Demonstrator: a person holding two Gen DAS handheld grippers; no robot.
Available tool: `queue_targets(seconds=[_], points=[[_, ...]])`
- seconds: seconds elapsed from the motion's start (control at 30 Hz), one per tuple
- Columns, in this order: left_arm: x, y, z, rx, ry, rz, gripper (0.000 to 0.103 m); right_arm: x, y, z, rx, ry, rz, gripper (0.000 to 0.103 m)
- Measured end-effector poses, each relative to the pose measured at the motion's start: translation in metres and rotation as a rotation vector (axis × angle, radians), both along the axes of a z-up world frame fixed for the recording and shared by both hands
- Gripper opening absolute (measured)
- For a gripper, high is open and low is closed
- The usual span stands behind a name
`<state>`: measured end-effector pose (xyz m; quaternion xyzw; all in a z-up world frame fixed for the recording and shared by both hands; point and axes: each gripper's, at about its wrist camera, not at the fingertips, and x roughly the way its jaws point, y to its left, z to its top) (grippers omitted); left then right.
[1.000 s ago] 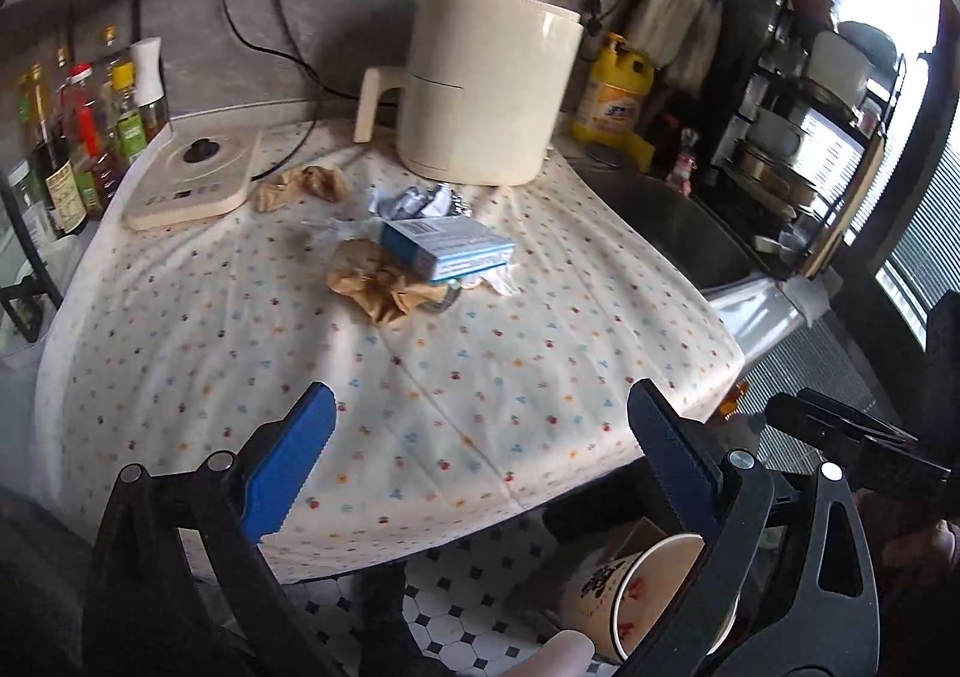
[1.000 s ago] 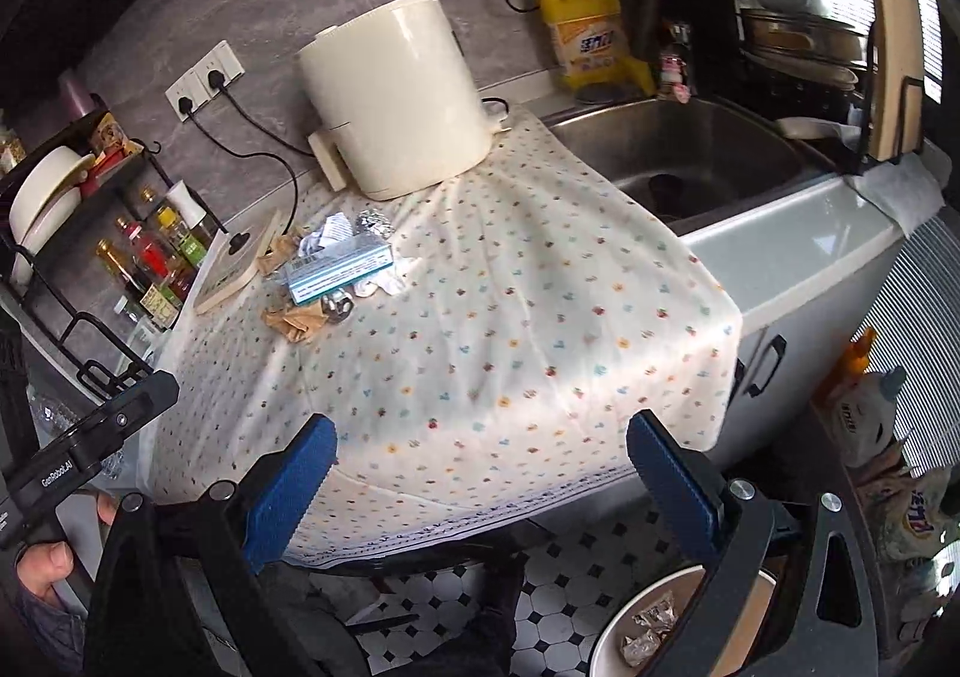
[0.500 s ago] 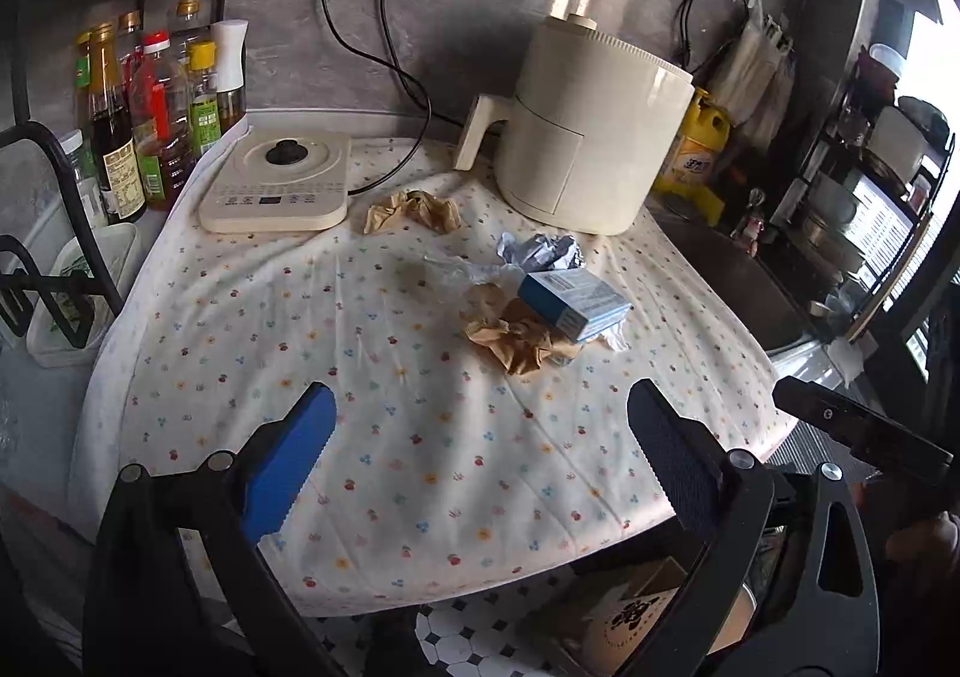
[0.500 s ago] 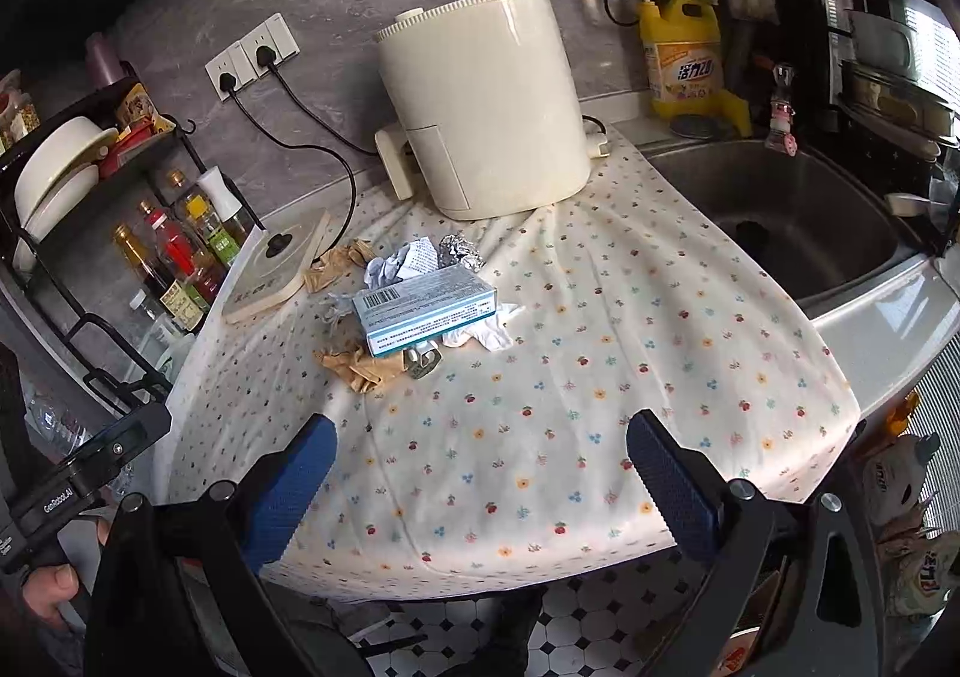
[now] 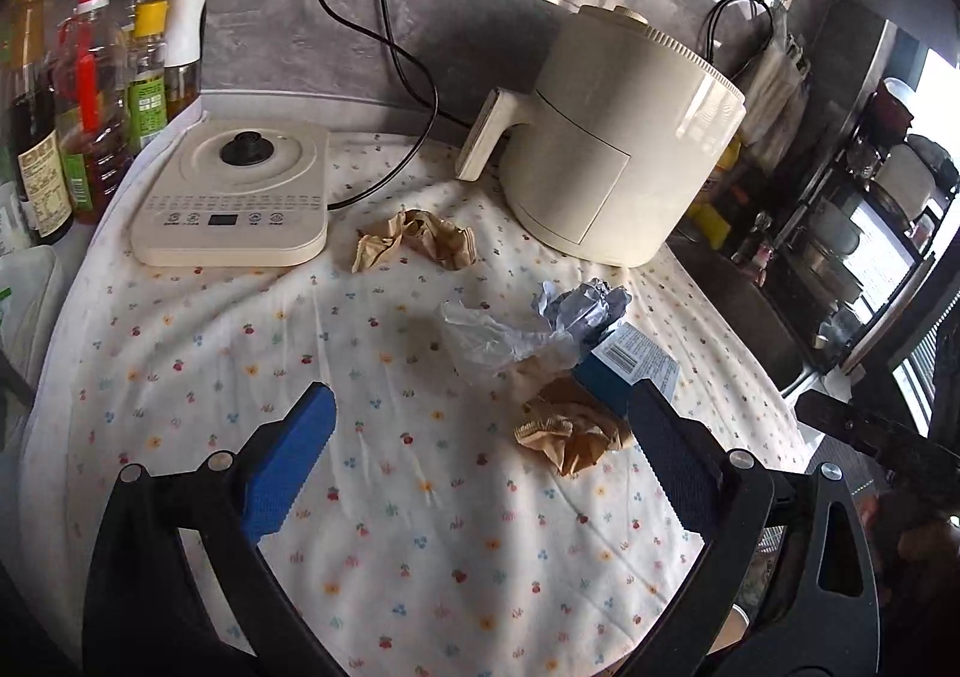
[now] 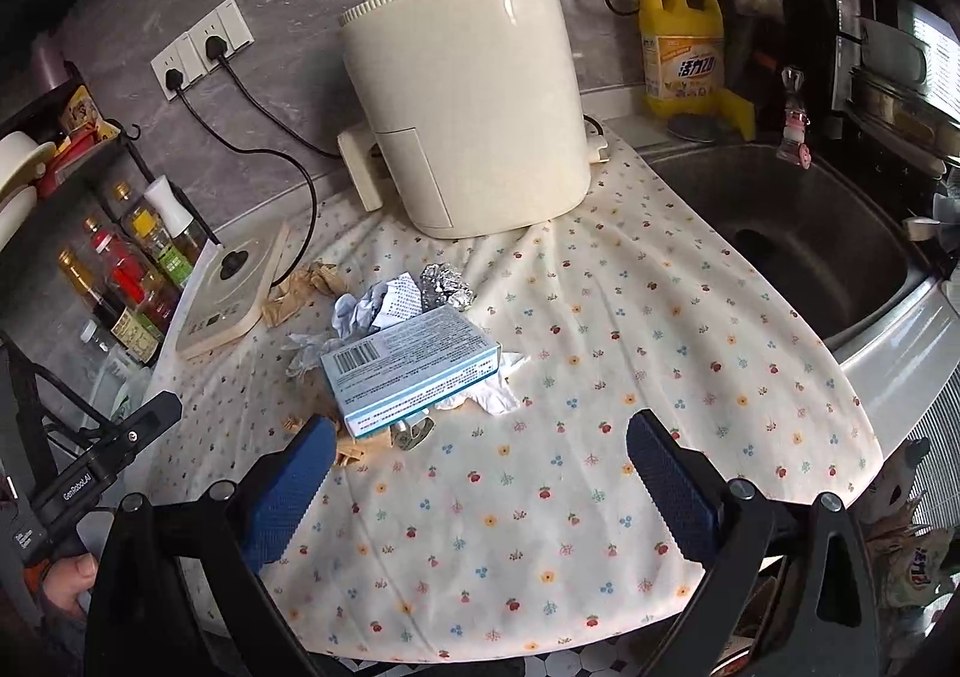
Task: Collect trash
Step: 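Grasp the white plastic bag with the left tool while the right tool grasps crumpled paper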
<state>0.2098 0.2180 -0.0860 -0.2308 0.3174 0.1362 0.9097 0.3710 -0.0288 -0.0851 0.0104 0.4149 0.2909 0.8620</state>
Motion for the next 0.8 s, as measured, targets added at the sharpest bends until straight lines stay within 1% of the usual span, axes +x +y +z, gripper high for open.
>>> queue_targets(seconds=[0.1, 0.23, 0.3, 0.43, 0.6, 0.67, 0.7, 0.8], points=[[0.022, 0.009, -0.011, -0.008, 0.025, -0.037, 0.097, 0.007, 0.005, -0.002, -0.012, 0.008, -0.031, 0.095], [0.047, 0.020, -0.027, -0.055, 0.049, -0.078, 0.097, 0.014, 0.012, -0.001, -0.032, 0.004, -0.055, 0.095], [0.058, 0.024, -0.034, -0.072, 0.061, -0.095, 0.097, 0.018, 0.016, -0.001, -0.033, 0.005, -0.061, 0.094], [0.075, 0.029, -0.045, -0.097, 0.070, -0.134, 0.096, 0.024, 0.027, 0.000, -0.035, 0.020, -0.057, 0.088], [0.096, 0.032, -0.059, -0.110, 0.098, -0.182, 0.096, 0.028, 0.039, 0.001, -0.056, 0.013, -0.071, 0.087], [0.105, 0.030, -0.064, -0.094, 0.122, -0.204, 0.095, 0.029, 0.039, 0.000, -0.061, 0.016, -0.085, 0.087], [0.109, 0.028, -0.066, -0.070, 0.132, -0.219, 0.095, 0.031, 0.039, 0.000, -0.063, 0.018, -0.093, 0.087], [0.120, 0.014, -0.066, 0.042, 0.161, -0.272, 0.095, 0.036, 0.038, -0.001, -0.069, 0.023, -0.115, 0.087]])
